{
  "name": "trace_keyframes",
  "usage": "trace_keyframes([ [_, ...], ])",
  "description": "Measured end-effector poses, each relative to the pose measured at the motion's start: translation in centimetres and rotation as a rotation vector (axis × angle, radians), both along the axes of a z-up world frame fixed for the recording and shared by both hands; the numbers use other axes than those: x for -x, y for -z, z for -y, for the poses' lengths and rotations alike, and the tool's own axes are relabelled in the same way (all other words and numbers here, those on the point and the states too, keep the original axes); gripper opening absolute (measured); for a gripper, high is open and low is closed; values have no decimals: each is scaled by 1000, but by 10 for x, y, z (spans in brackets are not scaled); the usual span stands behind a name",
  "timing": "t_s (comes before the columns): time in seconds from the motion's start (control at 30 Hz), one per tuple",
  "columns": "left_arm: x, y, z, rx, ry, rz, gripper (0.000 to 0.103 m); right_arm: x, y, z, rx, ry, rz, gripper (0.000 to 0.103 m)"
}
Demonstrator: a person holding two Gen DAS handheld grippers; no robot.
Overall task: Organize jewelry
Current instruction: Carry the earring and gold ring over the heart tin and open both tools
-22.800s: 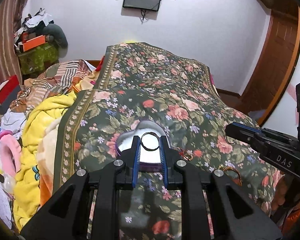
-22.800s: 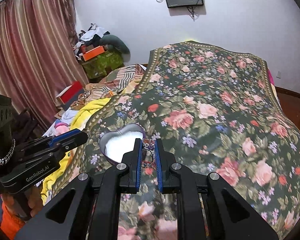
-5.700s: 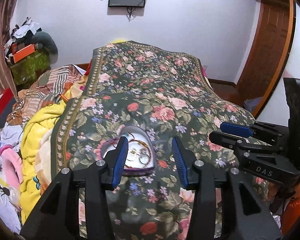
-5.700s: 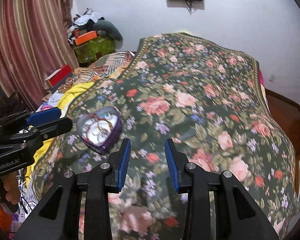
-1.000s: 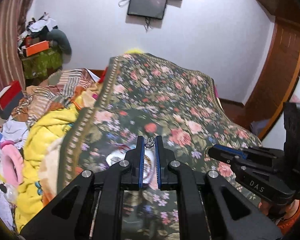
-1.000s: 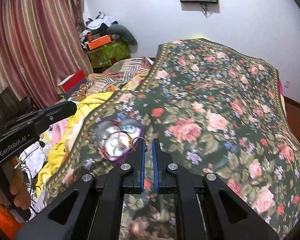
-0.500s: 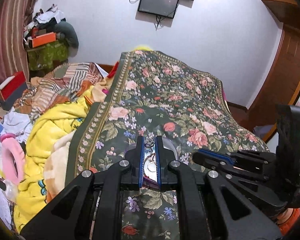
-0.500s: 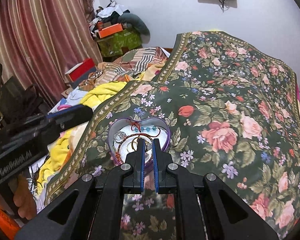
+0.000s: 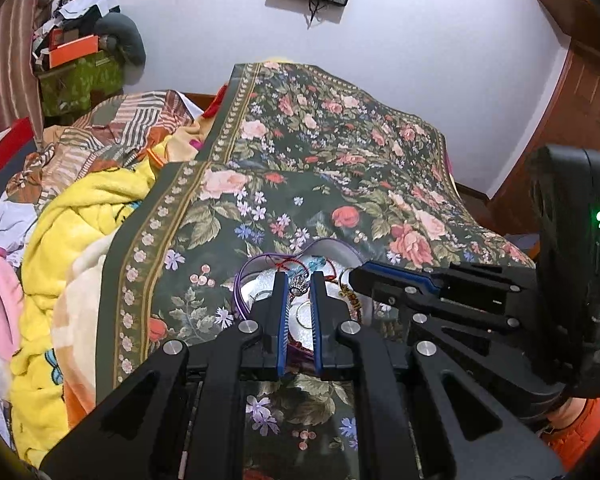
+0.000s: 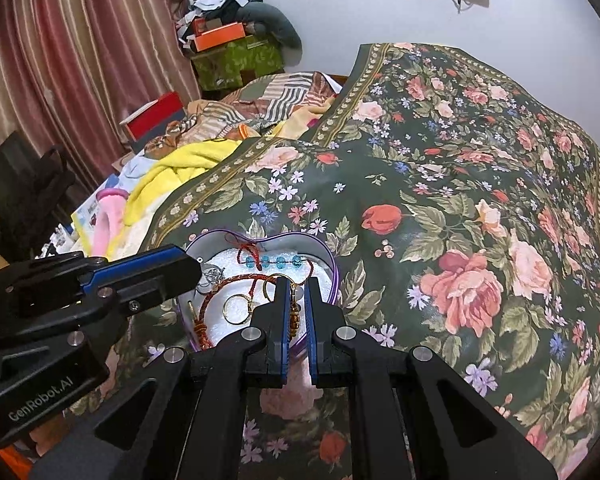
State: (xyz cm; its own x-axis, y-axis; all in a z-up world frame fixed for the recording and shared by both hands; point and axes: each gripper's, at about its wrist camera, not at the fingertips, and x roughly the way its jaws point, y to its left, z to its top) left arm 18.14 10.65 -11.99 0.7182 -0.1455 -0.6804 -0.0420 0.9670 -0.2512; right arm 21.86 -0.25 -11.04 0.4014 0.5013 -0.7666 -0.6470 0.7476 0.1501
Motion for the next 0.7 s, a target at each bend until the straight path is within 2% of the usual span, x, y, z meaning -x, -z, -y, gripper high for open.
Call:
trace_keyframes([
  [0.4, -3, 8, -5, 23, -5, -40, 9, 3, -1, -1, 23, -8, -19, 9],
  [0.57, 3, -5, -6, 14, -13, -18, 9, 7, -17, 8, -8, 6, -7, 10],
  [0.7, 14, -26, -3, -17, -23, 26, 9, 17, -45, 21, -62, 30, 32, 10],
])
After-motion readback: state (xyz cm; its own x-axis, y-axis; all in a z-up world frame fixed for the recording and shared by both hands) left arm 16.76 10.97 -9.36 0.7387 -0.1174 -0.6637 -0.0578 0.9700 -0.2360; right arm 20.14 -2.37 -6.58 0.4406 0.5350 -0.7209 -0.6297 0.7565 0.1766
